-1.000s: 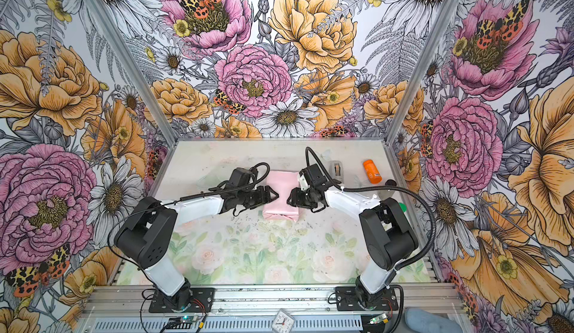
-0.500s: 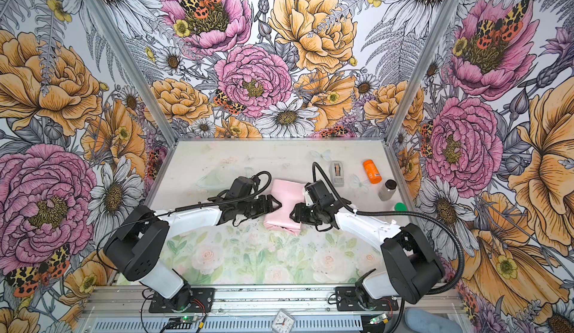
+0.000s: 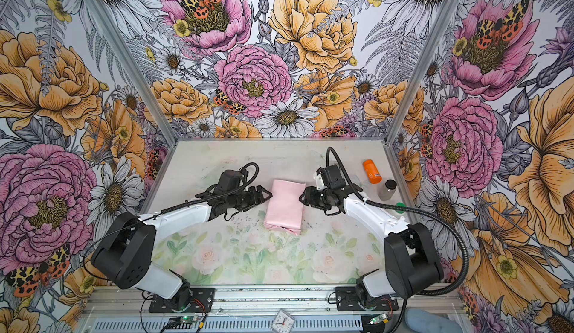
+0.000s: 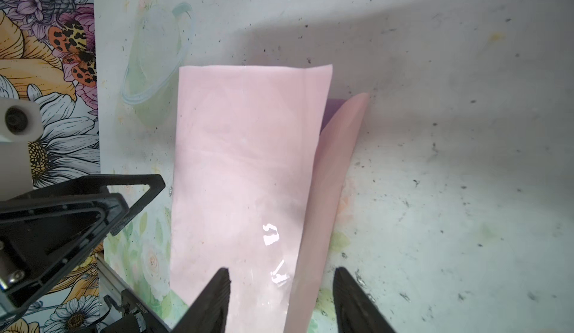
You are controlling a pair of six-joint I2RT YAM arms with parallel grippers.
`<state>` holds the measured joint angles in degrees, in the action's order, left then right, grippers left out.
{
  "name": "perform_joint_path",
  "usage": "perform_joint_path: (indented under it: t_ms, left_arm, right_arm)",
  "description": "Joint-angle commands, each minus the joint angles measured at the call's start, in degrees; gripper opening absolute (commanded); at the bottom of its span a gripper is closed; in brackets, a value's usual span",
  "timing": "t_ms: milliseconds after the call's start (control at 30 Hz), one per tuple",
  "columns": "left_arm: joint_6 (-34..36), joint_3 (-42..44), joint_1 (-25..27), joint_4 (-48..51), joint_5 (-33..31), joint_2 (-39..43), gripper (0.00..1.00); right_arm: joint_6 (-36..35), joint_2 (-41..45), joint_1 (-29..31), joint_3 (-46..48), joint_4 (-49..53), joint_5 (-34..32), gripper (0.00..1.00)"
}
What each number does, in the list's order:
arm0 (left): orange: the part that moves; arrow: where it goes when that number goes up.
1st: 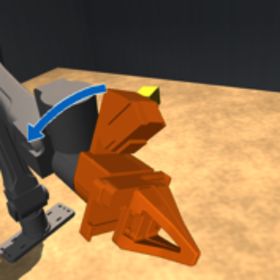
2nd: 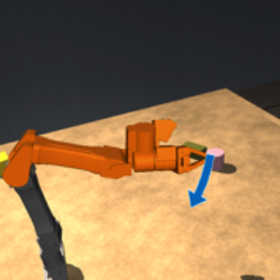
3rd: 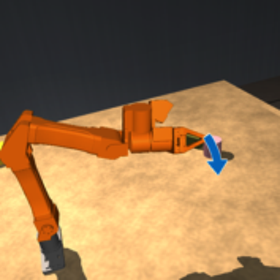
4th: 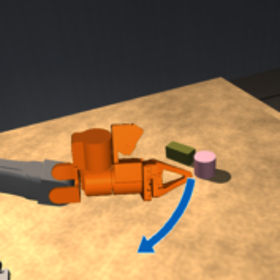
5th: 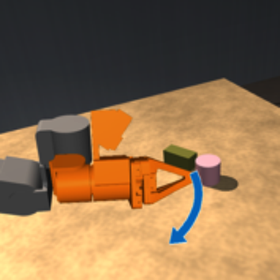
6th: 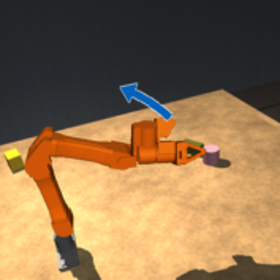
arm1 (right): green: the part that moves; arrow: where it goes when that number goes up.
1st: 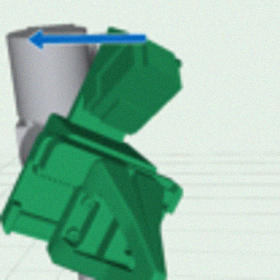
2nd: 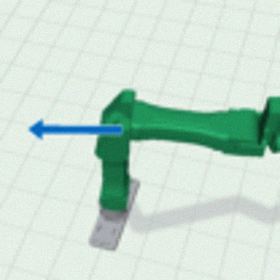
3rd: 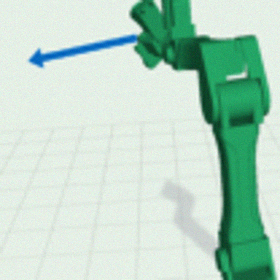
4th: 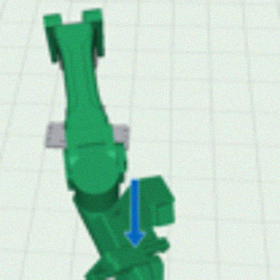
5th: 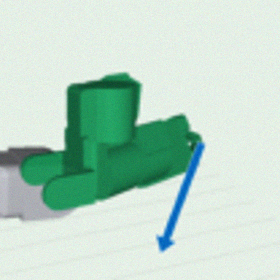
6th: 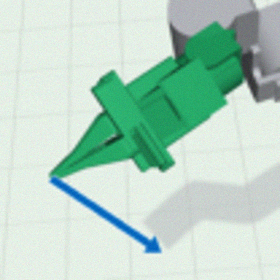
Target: Wrap the gift box in paper
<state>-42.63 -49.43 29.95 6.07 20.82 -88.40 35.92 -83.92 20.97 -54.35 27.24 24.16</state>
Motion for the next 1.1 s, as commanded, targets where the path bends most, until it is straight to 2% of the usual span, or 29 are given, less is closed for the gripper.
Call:
perform_joint_path:
  t_ms: [0, 167, 367, 633, 867, 1067]
  left_arm:
    - [1.3, -1.4, -0.1, 0.3, 1.6, -1.8, 0.78]
    - [1.1, -1.5, 1.1, -1.0, 2.1, -4.0, 0.76]
    - [0.7, -2.8, 3.1, -3.0, 2.5, -6.9, 0.67]
    - [1.3, -3.7, 4.0, -5.2, 2.0, -6.8, 0.48]
    - [4.3, -5.2, 4.2, -6.1, 1.7, -5.6, 0.43]
    - [9.1, -6.5, 4.3, -9.2, 0.6, -5.6, 0.42]
  right_arm:
    - [-0.7, -2.4, 0.2, -1.3, 1.5, 3.2, 0.56]
    - [-0.2, -5.7, 0.9, -1.4, 1.3, 4.0, 0.56]
    - [-0.8, -8.2, 1.4, -2.1, -2.5, 6.1, 0.55]
    - [-1.5, -10.1, 1.9, -2.1, -7.2, 6.2, 0.40]
    - [-2.7, -7.7, 2.8, -2.3, -10.8, 2.5, 0.34]
    - [-7.7, -4.4, 5.0, -1.8, -13.6, -2.6, 0.34]
